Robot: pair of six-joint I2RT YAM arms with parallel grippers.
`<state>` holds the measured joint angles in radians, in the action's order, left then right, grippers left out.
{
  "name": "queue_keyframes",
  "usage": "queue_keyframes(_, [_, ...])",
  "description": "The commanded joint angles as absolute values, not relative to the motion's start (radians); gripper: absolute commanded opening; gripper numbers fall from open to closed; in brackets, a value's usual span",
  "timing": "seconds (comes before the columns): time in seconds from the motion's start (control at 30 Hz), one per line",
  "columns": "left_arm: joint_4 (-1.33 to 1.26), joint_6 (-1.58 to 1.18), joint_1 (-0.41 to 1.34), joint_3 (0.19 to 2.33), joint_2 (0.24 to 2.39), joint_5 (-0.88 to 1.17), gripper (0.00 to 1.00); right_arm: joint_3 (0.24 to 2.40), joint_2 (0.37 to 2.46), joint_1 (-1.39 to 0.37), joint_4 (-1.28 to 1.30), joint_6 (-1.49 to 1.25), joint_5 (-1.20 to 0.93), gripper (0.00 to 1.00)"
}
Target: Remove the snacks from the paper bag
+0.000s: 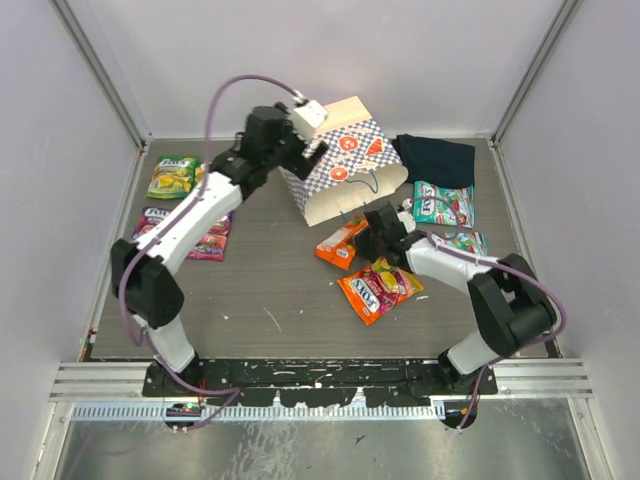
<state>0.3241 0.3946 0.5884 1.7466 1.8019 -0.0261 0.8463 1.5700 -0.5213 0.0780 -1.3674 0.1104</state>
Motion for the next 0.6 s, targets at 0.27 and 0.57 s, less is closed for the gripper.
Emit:
queue_keyframes(0.27, [0.293,-0.021,0.352,1.440,1.445,0.158,0.98,0.932,1.286,-0.807,0.419,-0.498,0.139,0.01])
queue_keyframes(0.57, [0.314,-0.204,0.248,1.355,1.423,0.087,0.98,1.190,1.455,-1.139,0.701,-0.287,0.841,0.01])
